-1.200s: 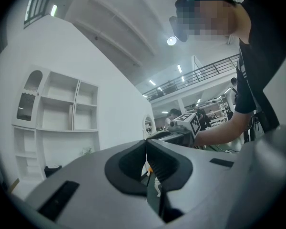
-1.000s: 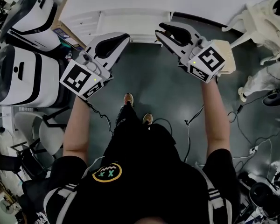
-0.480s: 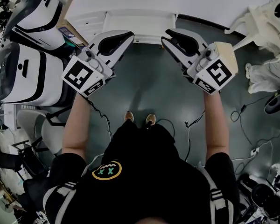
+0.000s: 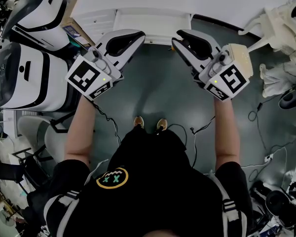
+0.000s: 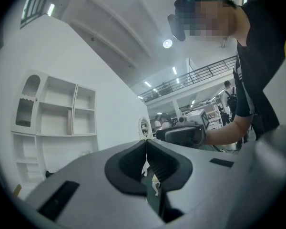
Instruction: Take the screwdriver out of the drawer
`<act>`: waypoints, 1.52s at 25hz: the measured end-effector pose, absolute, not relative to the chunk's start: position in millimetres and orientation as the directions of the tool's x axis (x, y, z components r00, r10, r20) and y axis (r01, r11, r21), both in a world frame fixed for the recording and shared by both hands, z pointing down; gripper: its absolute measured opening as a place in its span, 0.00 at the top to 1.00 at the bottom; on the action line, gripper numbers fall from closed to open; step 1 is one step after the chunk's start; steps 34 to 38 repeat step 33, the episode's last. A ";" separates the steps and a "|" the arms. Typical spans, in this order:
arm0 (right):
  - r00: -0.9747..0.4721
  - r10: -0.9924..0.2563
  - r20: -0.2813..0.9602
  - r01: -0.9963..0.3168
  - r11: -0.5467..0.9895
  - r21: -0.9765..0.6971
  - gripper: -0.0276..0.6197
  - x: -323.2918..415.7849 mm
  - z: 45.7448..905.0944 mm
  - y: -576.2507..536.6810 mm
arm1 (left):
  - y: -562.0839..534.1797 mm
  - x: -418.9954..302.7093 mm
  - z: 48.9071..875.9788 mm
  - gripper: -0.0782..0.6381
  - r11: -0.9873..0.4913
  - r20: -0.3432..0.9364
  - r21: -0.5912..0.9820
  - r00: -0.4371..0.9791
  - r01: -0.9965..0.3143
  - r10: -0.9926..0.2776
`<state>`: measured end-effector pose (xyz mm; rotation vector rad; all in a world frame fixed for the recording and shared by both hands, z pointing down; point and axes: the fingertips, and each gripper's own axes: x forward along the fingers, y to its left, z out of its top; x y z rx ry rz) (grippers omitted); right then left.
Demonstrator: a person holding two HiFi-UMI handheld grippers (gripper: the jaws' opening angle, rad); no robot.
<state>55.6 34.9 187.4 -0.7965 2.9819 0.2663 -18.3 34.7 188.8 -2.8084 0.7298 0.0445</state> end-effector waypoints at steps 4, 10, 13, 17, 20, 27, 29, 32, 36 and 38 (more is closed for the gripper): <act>-0.865 -0.494 -0.089 -0.502 0.850 0.157 0.78 52.0 186.0 33.8 | 34.5 -21.5 188.2 0.86 -0.849 -0.088 -0.223 0.877 -0.479 -0.472; -0.863 -0.498 -0.086 -0.505 0.846 0.173 0.78 40.3 188.2 31.2 | 31.4 -32.7 189.6 0.86 -0.851 -0.092 -0.223 0.879 -0.476 -0.468; -0.863 -0.497 -0.088 -0.505 0.846 0.172 0.79 46.2 186.9 31.1 | 31.8 -27.5 189.1 0.86 -0.851 -0.090 -0.224 0.879 -0.476 -0.468; -0.865 -0.494 -0.087 -0.502 0.848 0.173 0.79 64.1 184.9 34.7 | 35.3 -9.8 185.7 0.86 -0.849 -0.090 -0.228 0.879 -0.477 -0.469; -0.866 -0.493 -0.085 -0.500 0.848 0.178 0.79 68.0 183.9 35.6 | 36.0 -5.8 184.5 0.86 -0.848 -0.091 -0.231 0.878 -0.478 -0.470; -0.872 -0.482 -0.081 -0.489 0.853 0.183 0.79 58.3 182.8 37.1 | 36.7 -14.2 184.0 0.86 -0.845 -0.094 -0.231 0.875 -0.483 -0.475; -0.873 -0.481 -0.080 -0.488 0.853 0.185 0.79 72.4 182.1 41.2 | 41.1 0.0 182.5 0.86 -0.843 -0.094 -0.233 0.874 -0.484 -0.476; -0.873 -0.481 -0.081 -0.487 0.853 0.185 0.79 82.3 183.8 44.2 | 44.5 10.0 183.5 0.86 -0.842 -0.091 -0.236 0.874 -0.485 -0.478; -0.873 -0.481 -0.081 -0.487 0.853 0.185 0.79 84.5 184.4 44.9 | 45.3 12.1 184.1 0.86 -0.842 -0.090 -0.237 0.874 -0.485 -0.478; -0.873 -0.481 -0.081 -0.487 0.853 0.185 0.79 84.5 184.4 44.9 | 45.3 12.1 184.1 0.86 -0.842 -0.090 -0.237 0.874 -0.485 -0.478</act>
